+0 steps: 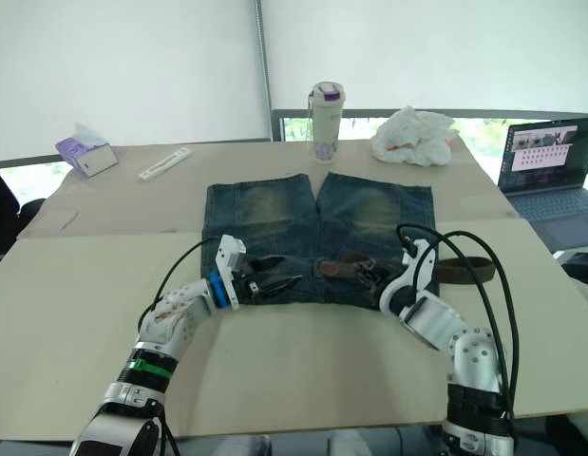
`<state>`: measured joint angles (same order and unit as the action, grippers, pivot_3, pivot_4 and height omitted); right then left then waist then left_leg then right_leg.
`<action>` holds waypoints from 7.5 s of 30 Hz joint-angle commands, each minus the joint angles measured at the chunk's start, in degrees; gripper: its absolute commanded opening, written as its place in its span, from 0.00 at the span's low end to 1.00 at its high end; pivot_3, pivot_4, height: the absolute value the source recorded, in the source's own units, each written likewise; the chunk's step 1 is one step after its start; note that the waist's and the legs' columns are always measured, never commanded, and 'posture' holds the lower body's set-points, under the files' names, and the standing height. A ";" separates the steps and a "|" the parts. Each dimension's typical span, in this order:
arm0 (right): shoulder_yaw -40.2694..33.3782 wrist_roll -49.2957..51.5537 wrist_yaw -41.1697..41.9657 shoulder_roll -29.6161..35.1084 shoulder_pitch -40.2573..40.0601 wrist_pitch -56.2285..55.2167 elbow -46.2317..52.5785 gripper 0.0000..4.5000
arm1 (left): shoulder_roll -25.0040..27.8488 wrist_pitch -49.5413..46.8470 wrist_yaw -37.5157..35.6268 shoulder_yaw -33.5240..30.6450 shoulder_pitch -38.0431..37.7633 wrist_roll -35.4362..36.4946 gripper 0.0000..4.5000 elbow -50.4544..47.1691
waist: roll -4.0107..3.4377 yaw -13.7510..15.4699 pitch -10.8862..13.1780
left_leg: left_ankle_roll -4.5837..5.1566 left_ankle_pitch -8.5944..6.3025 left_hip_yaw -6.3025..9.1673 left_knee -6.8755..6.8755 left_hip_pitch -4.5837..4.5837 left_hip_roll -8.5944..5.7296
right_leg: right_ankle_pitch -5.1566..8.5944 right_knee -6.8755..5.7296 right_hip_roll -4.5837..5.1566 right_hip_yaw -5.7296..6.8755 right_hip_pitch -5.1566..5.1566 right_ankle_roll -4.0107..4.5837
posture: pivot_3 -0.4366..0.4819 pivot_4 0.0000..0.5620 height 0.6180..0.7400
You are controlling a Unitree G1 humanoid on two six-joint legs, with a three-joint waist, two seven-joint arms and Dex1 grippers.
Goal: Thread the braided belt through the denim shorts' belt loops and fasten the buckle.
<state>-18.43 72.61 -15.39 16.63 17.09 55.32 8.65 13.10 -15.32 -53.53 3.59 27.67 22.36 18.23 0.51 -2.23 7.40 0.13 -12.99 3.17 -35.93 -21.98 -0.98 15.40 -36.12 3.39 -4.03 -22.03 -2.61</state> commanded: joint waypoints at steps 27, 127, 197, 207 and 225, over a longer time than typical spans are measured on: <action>0.86 4.89 4.18 1.06 3.61 6.37 -0.15 0.00 | -0.89 0.91 -0.57 0.65 -0.15 -0.26 0.97 -2.17 | -0.01 -0.18 -0.01 | 0.00 0.00 0.02 0.01 0.01 0.01 | 0.00 -0.01 0.00 0.00 0.00 0.00 | 0.48 0.27 1.00; -15.86 -40.98 34.32 24.14 -22.20 -7.40 -5.83 0.01 | -2.48 -18.44 5.05 -7.46 0.51 11.78 0.00 -4.14 | 0.11 1.78 -0.02 | -0.01 0.00 -0.16 -0.03 0.03 -0.08 | 0.02 0.12 0.05 0.04 0.18 -0.03 | 0.48 0.27 1.00; -25.63 -20.02 57.29 28.53 -24.60 -0.70 20.49 0.98 | 1.35 -22.62 4.72 -8.50 -1.76 14.50 0.00 -11.15 | 0.12 -0.31 -0.02 | 0.00 -0.03 -0.02 0.02 0.16 -0.01 | 0.26 0.25 -0.10 -0.10 0.77 -0.41 | 0.48 0.27 1.00; 4.85 -47.22 53.01 24.42 -22.68 -19.99 6.02 0.98 | 5.30 -27.00 5.57 -7.67 -3.73 14.95 0.00 -16.99 | 0.13 1.58 -0.11 | -0.01 -0.03 0.02 -0.09 0.33 -0.18 | 0.18 0.34 0.24 -0.06 0.71 -0.30 | 0.48 0.27 1.00; 5.51 -49.50 49.33 23.19 -24.07 -18.17 0.45 0.98 | 17.34 -33.17 6.73 -18.58 -7.00 20.75 0.00 -15.31 | 0.95 1.42 -0.31 | -0.06 -0.06 0.42 0.03 0.83 0.01 | 0.20 0.33 0.14 -0.09 1.03 -0.22 | 0.48 0.27 1.00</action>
<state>-12.84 24.33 35.77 40.28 -5.40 33.74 11.73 29.32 -48.95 -46.24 -13.12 19.88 42.86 2.48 1.47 -0.80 7.09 0.07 -13.06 3.60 -35.90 -21.15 -0.96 15.60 -35.79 3.53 -4.12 -21.00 -2.82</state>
